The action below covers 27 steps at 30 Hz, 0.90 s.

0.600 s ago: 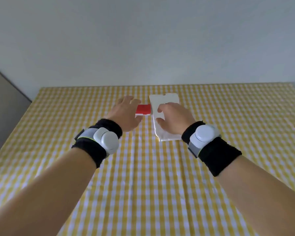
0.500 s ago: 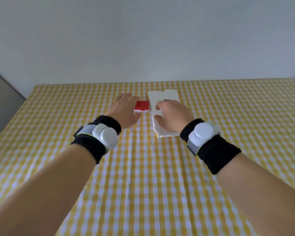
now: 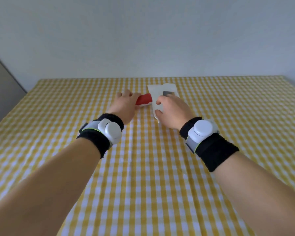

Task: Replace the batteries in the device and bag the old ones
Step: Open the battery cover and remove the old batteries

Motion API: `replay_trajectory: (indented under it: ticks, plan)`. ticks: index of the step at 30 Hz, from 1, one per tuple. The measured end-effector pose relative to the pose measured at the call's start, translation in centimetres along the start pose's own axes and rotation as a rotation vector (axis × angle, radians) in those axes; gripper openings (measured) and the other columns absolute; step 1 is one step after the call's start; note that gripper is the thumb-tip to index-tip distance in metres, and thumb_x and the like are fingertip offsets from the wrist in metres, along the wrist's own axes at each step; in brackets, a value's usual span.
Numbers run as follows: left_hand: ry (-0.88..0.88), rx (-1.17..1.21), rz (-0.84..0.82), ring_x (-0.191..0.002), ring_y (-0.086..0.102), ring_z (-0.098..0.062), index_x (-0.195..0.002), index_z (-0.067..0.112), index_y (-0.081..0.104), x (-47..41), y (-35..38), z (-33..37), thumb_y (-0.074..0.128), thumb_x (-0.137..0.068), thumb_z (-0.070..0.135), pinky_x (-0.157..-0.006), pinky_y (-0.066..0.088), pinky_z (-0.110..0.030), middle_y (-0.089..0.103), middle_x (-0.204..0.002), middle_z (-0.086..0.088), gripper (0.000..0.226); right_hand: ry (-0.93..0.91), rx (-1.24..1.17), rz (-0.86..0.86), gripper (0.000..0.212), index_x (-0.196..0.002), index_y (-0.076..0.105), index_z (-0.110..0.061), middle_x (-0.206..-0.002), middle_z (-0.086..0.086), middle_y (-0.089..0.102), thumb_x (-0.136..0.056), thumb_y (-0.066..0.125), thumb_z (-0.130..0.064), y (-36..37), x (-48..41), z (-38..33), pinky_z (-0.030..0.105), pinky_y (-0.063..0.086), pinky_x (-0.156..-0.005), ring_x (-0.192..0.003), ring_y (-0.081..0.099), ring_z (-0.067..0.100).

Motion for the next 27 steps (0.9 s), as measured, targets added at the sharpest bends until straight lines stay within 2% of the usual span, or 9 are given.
replay_trajectory:
  ticks: [3,7,8,10,14,18,22,27]
  plan:
    - [-0.009,0.198,0.05,-0.117,0.052,-0.031,-0.16,0.027,0.041,2.6,-0.4,0.9,0.048,-0.113,0.032,-0.102,0.047,-0.041,0.055,-0.137,-0.008,0.048,0.004,-0.048,0.067,0.038,-0.132,0.062,-0.019,-0.126,0.007,0.066,-0.096,0.06,-0.032,-0.3,0.9,-0.5,0.043,0.058,-0.083,-0.109,0.066,0.029]
    - [-0.075,0.601,0.117,-0.098,0.069,-0.023,-0.161,0.025,0.041,5.8,-1.2,1.0,0.045,-0.114,0.036,-0.079,0.055,-0.037,0.065,-0.127,0.001,0.049,-0.006,-0.212,0.182,0.038,-0.134,0.061,-0.018,-0.12,0.004,0.069,-0.098,0.063,-0.03,-1.2,2.5,-1.4,0.042,0.059,-0.085,-0.1,0.069,0.023]
    - [-0.102,0.754,0.107,-0.098,0.073,-0.024,-0.159,0.026,0.043,6.5,-1.0,0.9,0.043,-0.114,0.037,-0.078,0.061,-0.041,0.069,-0.126,0.0,0.046,-0.014,-0.251,0.196,0.037,-0.133,0.061,-0.017,-0.118,0.004,0.069,-0.098,0.064,-0.03,-1.1,2.9,-1.6,0.041,0.058,-0.087,-0.102,0.068,0.022]
    - [-0.165,1.068,0.064,-0.107,0.077,-0.027,-0.155,0.025,0.047,7.7,0.0,0.9,0.042,-0.115,0.034,-0.087,0.067,-0.051,0.072,-0.126,-0.006,0.042,-0.041,-0.318,0.221,0.038,-0.133,0.061,-0.017,-0.115,0.003,0.07,-0.098,0.066,-0.029,-1.0,3.6,-2.2,0.038,0.057,-0.088,-0.102,0.068,0.021]
    - [-0.234,1.457,-0.082,-0.114,0.078,-0.032,-0.158,0.019,0.044,8.6,2.1,1.5,0.042,-0.117,0.026,-0.093,0.066,-0.048,0.071,-0.136,-0.017,0.042,-0.078,-0.388,0.266,0.034,-0.128,0.063,-0.019,-0.108,0.001,0.07,-0.096,0.068,-0.029,0.2,4.8,-2.4,0.041,0.059,-0.084,-0.093,0.068,0.019]
    - [-0.251,1.551,-0.144,-0.116,0.077,-0.036,-0.158,0.016,0.042,8.4,2.7,1.2,0.044,-0.116,0.021,-0.091,0.066,-0.047,0.069,-0.138,-0.021,0.042,-0.083,-0.452,0.296,0.031,-0.124,0.066,-0.018,-0.103,0.001,0.07,-0.095,0.07,-0.027,0.6,5.2,-1.8,0.04,0.059,-0.084,-0.089,0.069,0.017]
    - [-0.206,1.492,-0.183,-0.118,0.076,-0.037,-0.16,0.016,0.042,7.8,3.1,1.2,0.045,-0.116,0.019,-0.093,0.065,-0.05,0.069,-0.137,-0.022,0.044,-0.073,-0.457,0.285,0.037,-0.131,0.063,-0.019,-0.105,-0.001,0.07,-0.096,0.07,-0.029,0.6,4.6,-1.2,0.033,0.057,-0.084,-0.088,0.067,0.014]
    - [-0.147,1.46,-0.175,-0.116,0.077,-0.037,-0.155,0.017,0.045,8.3,2.5,1.6,0.048,-0.115,0.015,-0.096,0.063,-0.053,0.073,-0.132,-0.022,0.04,-0.117,-0.433,0.274,0.041,-0.136,0.057,-0.022,-0.107,-0.002,0.069,-0.097,0.068,-0.031,0.5,4.9,-1.9,0.035,0.058,-0.082,-0.087,0.067,0.014]
Point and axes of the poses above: each hand's wrist, its own x-axis away from the middle knuckle, its own y-axis out of the palm, z = x × y, the point moved 9 cm from there along -x, towards the middle knuckle
